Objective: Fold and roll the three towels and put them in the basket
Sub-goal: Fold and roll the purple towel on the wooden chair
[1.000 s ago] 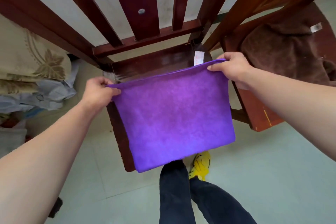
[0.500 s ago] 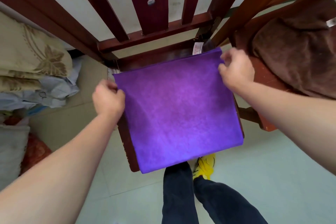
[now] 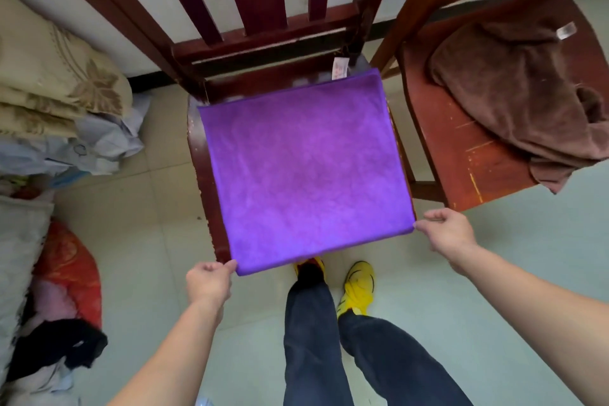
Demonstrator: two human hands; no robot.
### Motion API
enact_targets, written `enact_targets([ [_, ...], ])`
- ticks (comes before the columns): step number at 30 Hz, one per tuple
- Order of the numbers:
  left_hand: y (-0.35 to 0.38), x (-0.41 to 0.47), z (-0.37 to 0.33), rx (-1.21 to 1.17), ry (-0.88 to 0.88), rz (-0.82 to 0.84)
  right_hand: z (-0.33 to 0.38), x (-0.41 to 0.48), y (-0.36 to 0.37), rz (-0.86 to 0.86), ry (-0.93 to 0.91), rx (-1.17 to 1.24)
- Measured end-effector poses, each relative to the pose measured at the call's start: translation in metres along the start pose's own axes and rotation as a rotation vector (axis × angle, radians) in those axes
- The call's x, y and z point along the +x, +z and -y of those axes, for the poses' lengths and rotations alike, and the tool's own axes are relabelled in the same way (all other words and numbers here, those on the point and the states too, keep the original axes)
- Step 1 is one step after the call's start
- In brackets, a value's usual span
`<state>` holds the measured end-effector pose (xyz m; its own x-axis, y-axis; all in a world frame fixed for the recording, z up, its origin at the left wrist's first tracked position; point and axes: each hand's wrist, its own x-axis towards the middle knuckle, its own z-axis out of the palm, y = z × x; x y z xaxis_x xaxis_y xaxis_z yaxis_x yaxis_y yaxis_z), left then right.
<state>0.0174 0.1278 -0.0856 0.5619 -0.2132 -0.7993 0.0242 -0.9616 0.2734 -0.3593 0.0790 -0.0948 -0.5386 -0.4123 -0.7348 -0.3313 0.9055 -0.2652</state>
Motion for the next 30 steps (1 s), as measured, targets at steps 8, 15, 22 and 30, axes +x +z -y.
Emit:
enact_targets([
  [8, 0.034, -0.025, 0.028, -0.337, 0.002, 0.015, -0.018, -0.004, 0.029, 0.083, 0.017, 0.297],
  [15, 0.012, -0.023, 0.054, 0.146, 0.177, 0.144, -0.055, 0.005, 0.01, 0.201, -0.172, -0.046],
  [22, 0.009, -0.02, 0.078, 0.155, 0.012, 0.163, -0.077, -0.002, -0.003, 0.364, -0.06, -0.148],
  [30, -0.002, -0.059, 0.07, -0.332, -0.177, 0.204, -0.053, -0.034, -0.031, 0.337, 0.166, 0.301],
])
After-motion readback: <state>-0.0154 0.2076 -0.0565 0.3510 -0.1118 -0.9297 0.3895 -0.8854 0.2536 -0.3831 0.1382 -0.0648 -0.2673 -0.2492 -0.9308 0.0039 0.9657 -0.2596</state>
